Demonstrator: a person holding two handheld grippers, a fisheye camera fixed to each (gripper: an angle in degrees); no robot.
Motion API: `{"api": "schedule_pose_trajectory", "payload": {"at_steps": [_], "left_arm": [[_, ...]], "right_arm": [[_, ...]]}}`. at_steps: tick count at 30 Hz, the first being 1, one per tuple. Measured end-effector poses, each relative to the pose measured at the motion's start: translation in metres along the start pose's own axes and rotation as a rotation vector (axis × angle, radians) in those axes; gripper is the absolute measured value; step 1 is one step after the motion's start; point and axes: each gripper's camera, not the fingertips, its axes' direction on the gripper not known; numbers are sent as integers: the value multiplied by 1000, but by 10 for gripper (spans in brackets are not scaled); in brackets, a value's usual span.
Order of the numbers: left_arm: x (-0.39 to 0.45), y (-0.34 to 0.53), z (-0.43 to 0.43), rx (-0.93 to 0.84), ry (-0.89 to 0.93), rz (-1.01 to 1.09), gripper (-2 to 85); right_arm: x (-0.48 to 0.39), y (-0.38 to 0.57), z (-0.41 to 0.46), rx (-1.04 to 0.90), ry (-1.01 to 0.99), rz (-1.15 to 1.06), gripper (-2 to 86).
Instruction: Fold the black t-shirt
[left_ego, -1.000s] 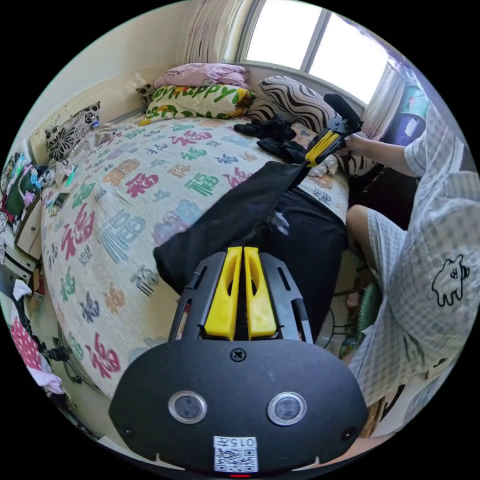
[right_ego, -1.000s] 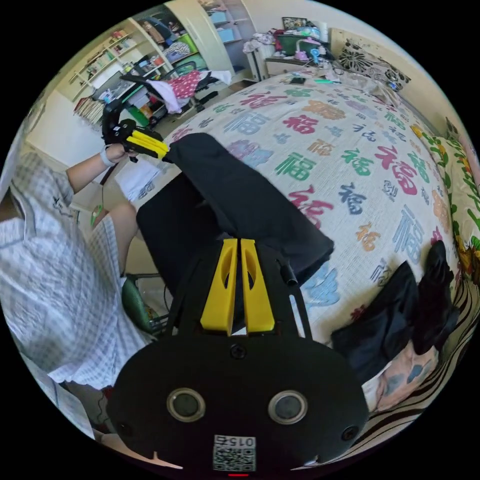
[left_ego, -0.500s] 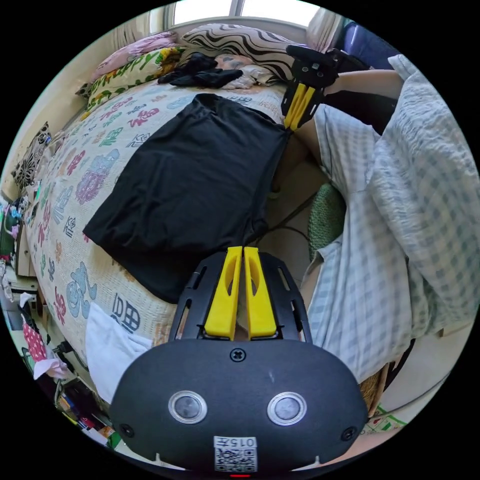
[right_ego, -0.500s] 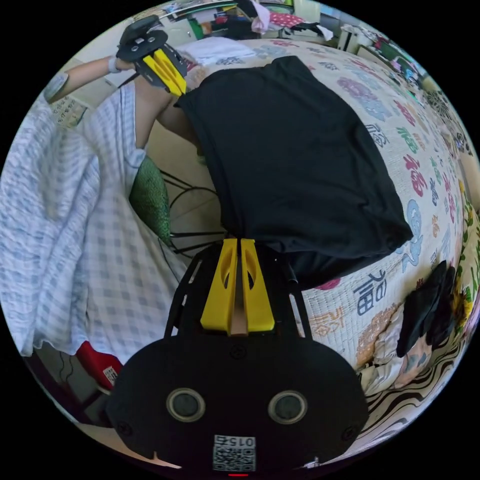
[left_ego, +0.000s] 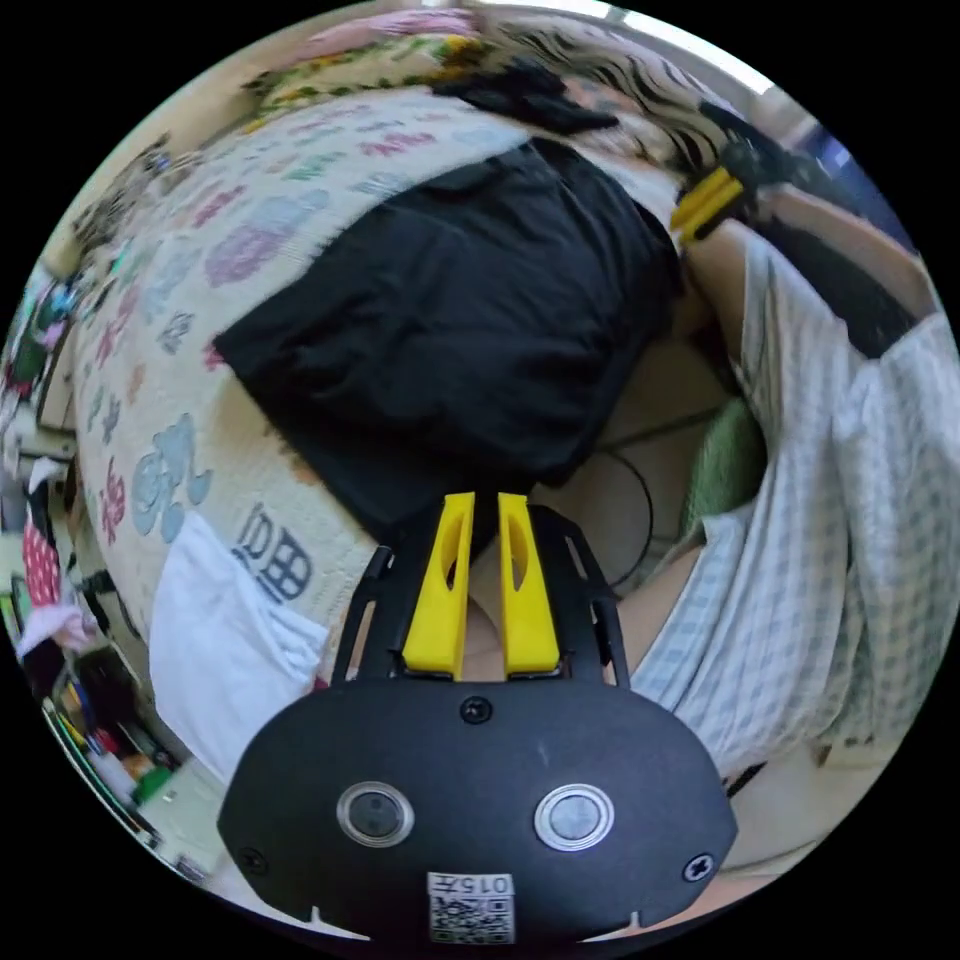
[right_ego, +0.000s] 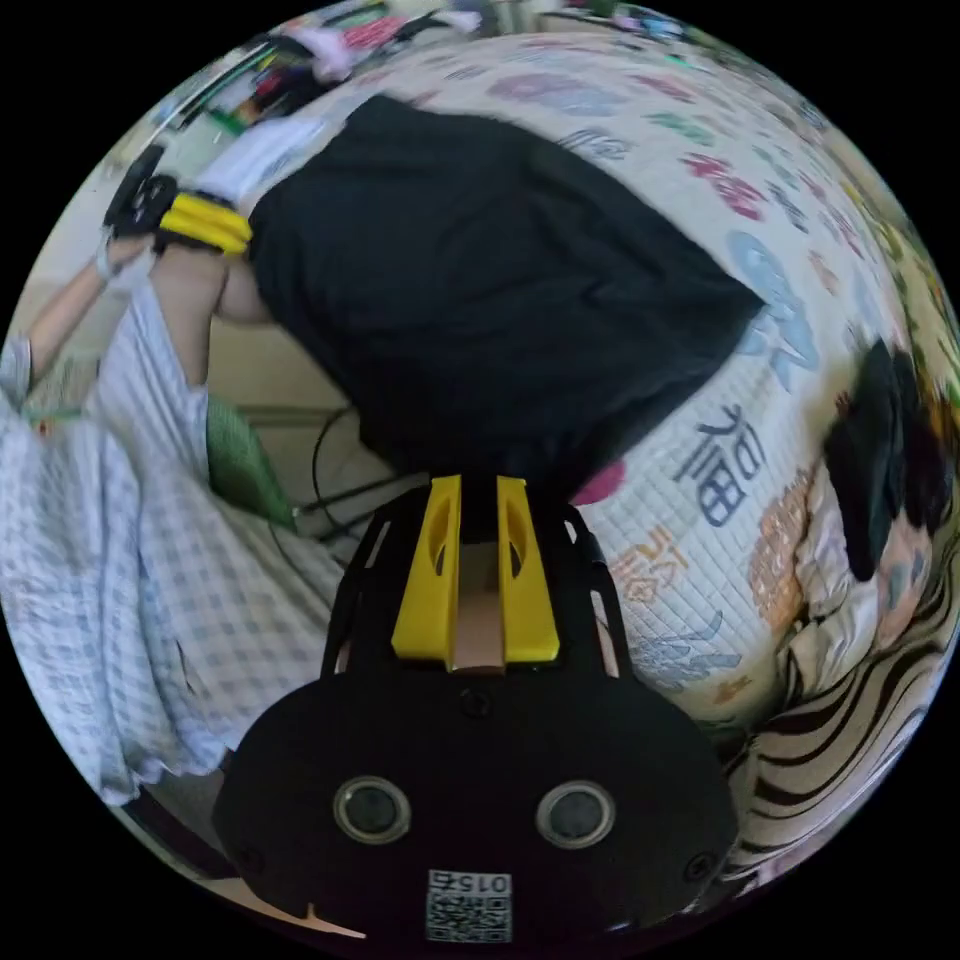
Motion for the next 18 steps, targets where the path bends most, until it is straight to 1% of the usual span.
{"api": "schedule_pose_trajectory", "payload": {"at_steps": [1,2,3,4,5,6,8,10,12,13,14,16,18], "left_arm": [[-13,-1,-5,36,2,-53,60],[-41,-1,-14,107,24,-157,73],[-69,0,-18,173,65,-261,79],[-84,1,-18,203,85,-314,82],[-112,5,-15,247,134,-415,87],[-137,10,-8,270,193,-495,93],[-165,15,7,256,267,-577,102],[-184,20,19,233,295,-623,106],[-202,27,30,247,352,-657,95],[-205,29,32,247,365,-660,90],[-212,32,36,243,401,-657,63],[-222,37,42,233,468,-644,22],[-233,45,37,235,408,-644,-1]], "right_arm": [[22,-3,-8,71,-24,100,71],[46,-6,-16,156,-69,204,79],[57,-8,-20,199,-99,251,82],[79,-13,-24,272,-158,337,86],[100,-18,-25,325,-204,412,90],[110,-21,-23,343,-222,448,93],[143,-32,-12,358,-284,560,98],[159,-43,0,317,-313,594,98],[167,-52,10,289,-323,595,84],[170,-58,15,277,-329,588,54],[171,-63,18,272,-333,580,28],[171,-69,21,262,-316,556,2],[173,-73,22,244,-281,553,-5]]}}
